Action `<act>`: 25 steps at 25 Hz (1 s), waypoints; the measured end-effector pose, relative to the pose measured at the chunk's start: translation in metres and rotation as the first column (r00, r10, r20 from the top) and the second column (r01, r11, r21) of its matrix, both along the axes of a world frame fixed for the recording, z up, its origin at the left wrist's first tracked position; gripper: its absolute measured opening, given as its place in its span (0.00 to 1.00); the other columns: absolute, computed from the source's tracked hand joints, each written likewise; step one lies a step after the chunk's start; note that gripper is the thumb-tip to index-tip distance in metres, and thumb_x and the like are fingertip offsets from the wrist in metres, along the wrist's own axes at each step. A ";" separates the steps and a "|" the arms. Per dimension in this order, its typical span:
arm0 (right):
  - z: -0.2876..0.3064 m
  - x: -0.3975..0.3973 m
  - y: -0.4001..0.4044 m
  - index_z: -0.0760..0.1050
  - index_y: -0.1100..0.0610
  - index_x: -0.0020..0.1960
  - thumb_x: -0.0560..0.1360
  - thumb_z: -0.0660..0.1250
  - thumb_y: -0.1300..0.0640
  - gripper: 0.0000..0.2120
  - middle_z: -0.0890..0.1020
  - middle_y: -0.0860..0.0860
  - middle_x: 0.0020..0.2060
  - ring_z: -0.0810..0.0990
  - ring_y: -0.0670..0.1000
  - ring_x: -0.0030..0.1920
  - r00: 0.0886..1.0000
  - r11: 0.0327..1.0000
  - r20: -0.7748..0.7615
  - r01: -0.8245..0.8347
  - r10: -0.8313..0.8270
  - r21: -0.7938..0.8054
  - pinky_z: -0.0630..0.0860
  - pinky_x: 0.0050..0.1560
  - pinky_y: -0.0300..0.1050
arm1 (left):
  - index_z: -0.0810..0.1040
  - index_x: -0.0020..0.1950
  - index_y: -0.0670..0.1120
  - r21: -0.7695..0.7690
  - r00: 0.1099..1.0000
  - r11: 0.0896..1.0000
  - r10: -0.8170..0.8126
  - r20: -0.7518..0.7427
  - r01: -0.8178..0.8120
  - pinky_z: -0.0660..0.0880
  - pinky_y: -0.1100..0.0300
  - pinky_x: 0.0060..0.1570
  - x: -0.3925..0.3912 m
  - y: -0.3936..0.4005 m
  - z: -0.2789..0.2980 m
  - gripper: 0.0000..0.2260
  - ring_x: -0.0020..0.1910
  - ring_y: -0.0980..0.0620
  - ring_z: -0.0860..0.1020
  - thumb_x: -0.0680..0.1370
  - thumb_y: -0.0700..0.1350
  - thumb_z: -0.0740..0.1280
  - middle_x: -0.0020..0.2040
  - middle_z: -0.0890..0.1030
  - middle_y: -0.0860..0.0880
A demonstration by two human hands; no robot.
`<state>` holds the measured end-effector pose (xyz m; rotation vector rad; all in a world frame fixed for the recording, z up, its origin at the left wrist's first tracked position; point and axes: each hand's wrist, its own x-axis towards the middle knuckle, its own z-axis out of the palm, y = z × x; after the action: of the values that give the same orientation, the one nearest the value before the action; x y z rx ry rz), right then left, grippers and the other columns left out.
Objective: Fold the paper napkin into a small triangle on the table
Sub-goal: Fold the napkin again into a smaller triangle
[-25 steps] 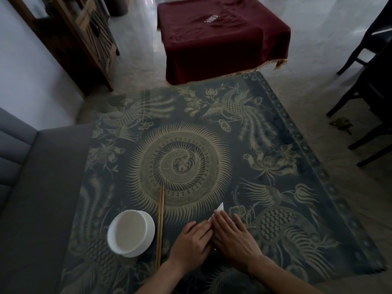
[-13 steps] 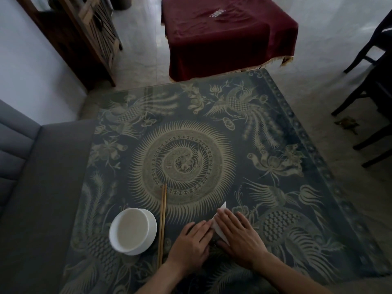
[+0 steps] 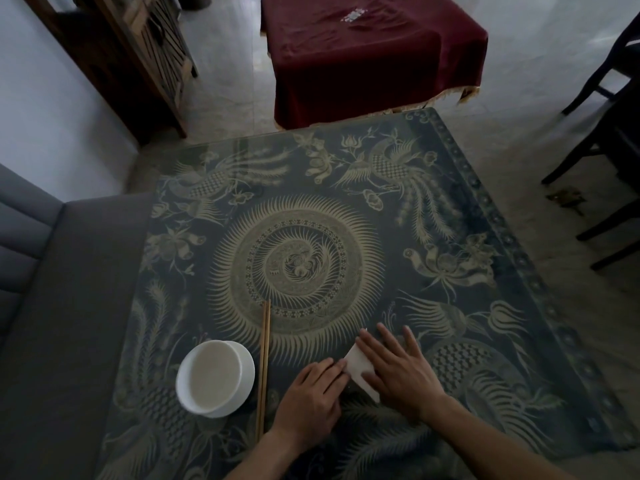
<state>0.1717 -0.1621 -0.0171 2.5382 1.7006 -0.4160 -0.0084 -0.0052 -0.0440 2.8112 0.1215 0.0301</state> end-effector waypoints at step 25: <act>-0.014 0.020 -0.004 0.30 0.46 0.76 0.68 0.46 0.20 0.50 0.33 0.43 0.76 0.25 0.57 0.72 0.996 0.989 -0.066 -0.070 0.061 -0.133 0.31 0.68 0.69 | 0.57 0.79 0.47 0.114 0.960 0.993 0.016 -0.280 0.017 0.52 0.41 0.73 0.028 -0.007 0.014 0.28 0.77 0.49 0.56 0.81 0.58 0.54 0.79 0.57 0.50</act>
<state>0.1913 -0.1660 -0.0312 2.3915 1.7072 -0.5903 0.0196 -0.0124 -0.0300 2.9145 0.1908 -0.3751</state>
